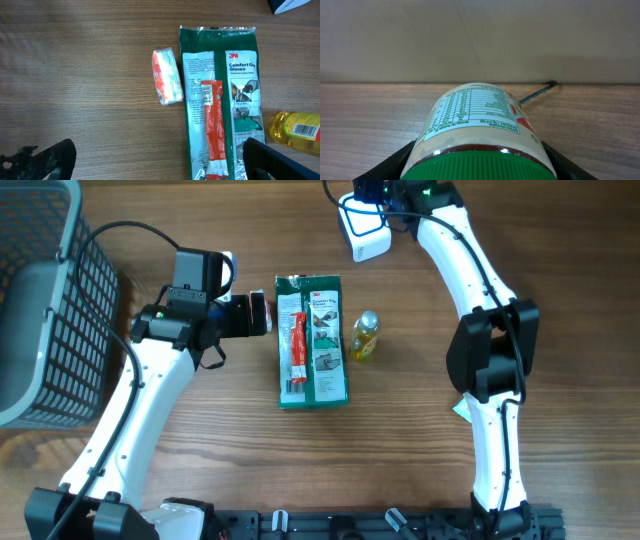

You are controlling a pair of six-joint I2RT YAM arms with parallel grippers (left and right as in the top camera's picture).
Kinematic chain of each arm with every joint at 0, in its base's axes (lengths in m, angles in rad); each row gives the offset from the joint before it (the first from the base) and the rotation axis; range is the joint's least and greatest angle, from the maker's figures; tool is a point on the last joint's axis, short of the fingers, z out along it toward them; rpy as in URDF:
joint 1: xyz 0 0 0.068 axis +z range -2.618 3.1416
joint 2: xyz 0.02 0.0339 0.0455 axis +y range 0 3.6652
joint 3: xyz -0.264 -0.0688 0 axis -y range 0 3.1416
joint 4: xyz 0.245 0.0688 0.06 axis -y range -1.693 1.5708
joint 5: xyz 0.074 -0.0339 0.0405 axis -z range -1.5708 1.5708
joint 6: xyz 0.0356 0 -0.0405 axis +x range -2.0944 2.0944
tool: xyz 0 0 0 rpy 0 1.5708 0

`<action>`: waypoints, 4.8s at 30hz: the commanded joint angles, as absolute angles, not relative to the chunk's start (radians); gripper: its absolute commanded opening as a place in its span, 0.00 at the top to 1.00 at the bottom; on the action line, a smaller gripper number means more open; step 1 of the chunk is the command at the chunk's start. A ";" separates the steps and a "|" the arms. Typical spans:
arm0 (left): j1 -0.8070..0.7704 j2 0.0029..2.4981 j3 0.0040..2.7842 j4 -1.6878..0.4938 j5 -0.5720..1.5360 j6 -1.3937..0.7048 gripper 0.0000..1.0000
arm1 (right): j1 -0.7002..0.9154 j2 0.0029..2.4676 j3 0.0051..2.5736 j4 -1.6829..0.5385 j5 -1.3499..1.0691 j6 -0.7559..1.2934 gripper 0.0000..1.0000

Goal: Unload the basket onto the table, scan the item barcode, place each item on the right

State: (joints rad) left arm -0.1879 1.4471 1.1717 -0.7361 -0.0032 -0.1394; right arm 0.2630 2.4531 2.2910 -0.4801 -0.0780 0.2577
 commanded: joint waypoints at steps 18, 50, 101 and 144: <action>-0.186 1.442 1.181 -0.734 -0.013 -0.135 0.00 | 0.267 2.512 2.297 -0.533 -0.075 0.262 0.96; -0.186 1.442 1.181 -0.734 -0.013 -0.135 0.00 | 0.116 2.032 2.297 -1.146 -0.097 0.287 0.96; -0.186 1.442 1.181 -0.734 -0.013 -0.135 0.00 | -0.283 2.076 1.695 -1.179 0.157 0.287 0.96; -0.186 1.442 1.181 -0.734 -0.013 -0.135 0.00 | -0.120 1.709 0.997 -0.981 -0.195 0.298 0.00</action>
State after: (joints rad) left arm -0.1879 1.4475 1.1717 -0.7368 -0.0032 -0.1394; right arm -0.1825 1.7073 1.0317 -1.0176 -0.1303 0.2764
